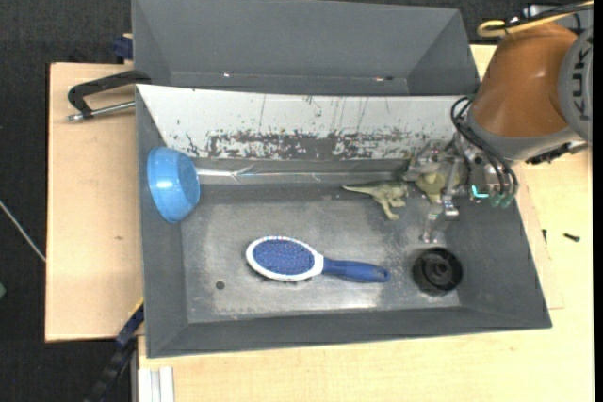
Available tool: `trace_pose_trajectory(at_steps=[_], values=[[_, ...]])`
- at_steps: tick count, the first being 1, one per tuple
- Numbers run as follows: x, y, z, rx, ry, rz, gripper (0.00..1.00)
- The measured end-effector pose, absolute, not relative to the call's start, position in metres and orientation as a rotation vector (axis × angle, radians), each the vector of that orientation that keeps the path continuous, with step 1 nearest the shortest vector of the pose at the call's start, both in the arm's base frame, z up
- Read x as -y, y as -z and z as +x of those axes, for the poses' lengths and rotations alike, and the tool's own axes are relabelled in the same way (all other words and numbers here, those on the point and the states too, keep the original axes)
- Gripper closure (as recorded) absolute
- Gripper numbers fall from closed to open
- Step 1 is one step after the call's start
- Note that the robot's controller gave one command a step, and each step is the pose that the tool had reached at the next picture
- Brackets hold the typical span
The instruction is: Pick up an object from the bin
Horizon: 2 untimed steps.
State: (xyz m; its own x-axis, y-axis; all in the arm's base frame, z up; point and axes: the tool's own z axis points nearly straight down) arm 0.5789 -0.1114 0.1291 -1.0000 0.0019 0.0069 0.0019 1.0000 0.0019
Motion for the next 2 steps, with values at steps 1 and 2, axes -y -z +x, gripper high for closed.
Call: trace_pose_trajectory(at_steps=[1, 2], values=[[0.065, -0.094, 0.548, 3.158, -0.007, -0.102, 0.00], [0.003, -0.076, 0.508, 3.168, -0.007, 0.074, 0.00]])
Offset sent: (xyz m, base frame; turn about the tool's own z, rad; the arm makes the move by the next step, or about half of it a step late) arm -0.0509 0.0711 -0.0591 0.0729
